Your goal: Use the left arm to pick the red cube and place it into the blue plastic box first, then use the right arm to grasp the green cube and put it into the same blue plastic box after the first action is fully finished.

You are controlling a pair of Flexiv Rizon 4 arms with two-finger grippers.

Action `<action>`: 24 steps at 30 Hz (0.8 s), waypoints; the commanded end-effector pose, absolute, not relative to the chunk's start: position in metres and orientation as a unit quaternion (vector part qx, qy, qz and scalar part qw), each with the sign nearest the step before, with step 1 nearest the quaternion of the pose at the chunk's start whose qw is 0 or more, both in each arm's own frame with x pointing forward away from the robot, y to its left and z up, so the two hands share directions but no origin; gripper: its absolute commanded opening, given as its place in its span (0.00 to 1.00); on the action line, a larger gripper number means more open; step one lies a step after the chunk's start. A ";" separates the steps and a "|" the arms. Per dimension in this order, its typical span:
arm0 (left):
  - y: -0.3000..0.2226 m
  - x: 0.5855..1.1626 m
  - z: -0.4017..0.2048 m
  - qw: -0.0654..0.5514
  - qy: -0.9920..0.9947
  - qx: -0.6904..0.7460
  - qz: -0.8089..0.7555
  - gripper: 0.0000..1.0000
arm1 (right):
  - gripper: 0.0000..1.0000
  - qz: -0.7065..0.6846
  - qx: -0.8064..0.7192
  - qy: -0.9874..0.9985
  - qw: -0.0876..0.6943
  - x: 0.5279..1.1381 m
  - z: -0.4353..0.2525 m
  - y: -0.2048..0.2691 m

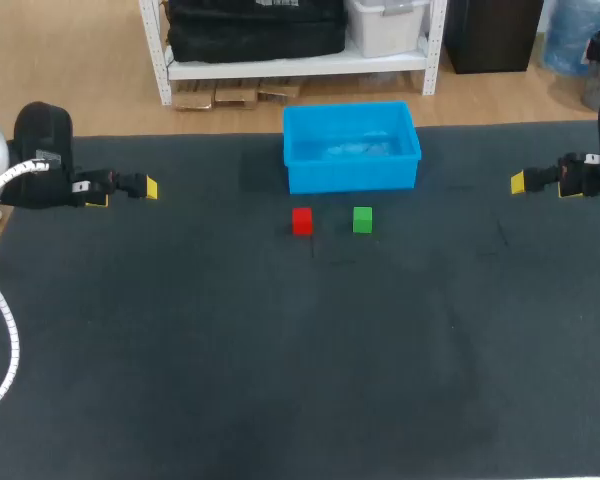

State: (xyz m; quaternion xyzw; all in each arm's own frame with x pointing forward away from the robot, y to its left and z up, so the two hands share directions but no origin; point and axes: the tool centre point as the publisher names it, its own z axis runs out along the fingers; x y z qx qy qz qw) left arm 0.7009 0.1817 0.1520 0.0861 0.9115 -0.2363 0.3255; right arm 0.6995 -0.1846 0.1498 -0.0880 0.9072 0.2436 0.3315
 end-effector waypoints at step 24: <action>0.189 0.699 0.149 0.324 0.913 0.079 -0.237 1.00 | 1.00 0.243 -0.088 0.908 0.331 0.700 0.150 -0.185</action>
